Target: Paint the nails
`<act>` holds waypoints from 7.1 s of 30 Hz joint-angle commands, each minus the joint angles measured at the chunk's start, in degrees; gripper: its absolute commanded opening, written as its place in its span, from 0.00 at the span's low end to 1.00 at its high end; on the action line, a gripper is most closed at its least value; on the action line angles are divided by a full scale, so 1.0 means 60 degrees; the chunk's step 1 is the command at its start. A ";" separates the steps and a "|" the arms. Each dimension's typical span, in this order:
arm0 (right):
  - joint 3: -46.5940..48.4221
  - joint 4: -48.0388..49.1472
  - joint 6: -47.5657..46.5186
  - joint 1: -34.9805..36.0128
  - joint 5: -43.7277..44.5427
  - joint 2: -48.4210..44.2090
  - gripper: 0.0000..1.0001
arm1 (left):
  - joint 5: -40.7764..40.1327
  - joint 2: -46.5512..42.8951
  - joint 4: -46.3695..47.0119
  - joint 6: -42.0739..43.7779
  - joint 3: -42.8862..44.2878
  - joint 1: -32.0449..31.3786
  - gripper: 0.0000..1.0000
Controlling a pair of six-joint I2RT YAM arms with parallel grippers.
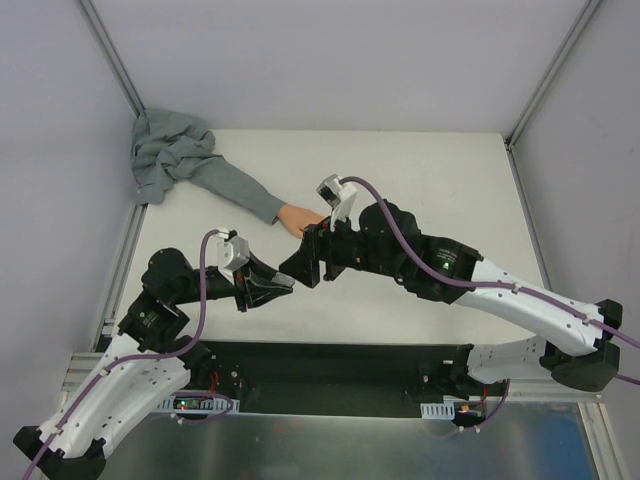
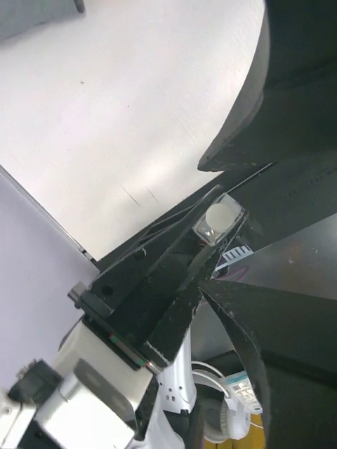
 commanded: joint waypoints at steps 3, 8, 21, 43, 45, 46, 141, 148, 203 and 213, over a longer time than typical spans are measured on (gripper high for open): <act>0.0383 -0.0637 0.0479 0.0015 0.0726 0.0203 0.63 | -0.0125 -0.0233 0.0167 0.0355 0.0344 -0.0059 0.00; 0.0412 -0.0711 0.0450 0.0029 0.0580 0.0335 0.61 | -0.0095 -0.0306 0.0123 0.0325 0.0344 -0.0059 0.00; 0.0266 -0.0271 0.0259 0.0059 -0.0036 0.0350 0.18 | -0.0139 -0.0438 0.0035 0.0208 0.0300 -0.0059 0.00; 0.0046 -0.0373 -0.0019 0.0059 0.0916 -0.0148 0.01 | -0.0037 -0.0336 0.0020 0.0076 0.0212 -0.0059 0.00; 0.0046 -0.0359 -0.0034 0.0059 0.1004 -0.0192 0.01 | -0.0051 -0.0321 0.0035 0.0076 0.0198 -0.0059 0.00; 0.0046 -0.0344 -0.0048 0.0044 0.1033 -0.0206 0.01 | -0.0052 -0.0292 0.0035 0.0076 0.0183 -0.0059 0.00; -0.1727 0.3318 -0.1016 -0.5610 -0.0959 0.5227 0.01 | -0.3348 0.1642 0.2144 0.1204 0.0315 0.1098 0.00; -0.1419 0.3303 -0.0972 -0.5596 -0.1061 0.5667 0.01 | -0.3392 0.1510 0.2115 0.1219 0.0286 0.1142 0.00; -0.0950 0.2835 -0.0942 -0.5698 -0.0725 0.6459 0.01 | -0.3142 0.1510 0.2144 0.1219 0.0329 0.1157 0.00; -0.0862 0.2907 -0.0971 -0.5713 -0.0988 0.6502 0.01 | -0.3142 0.1525 0.2159 0.1219 0.0315 0.1171 0.00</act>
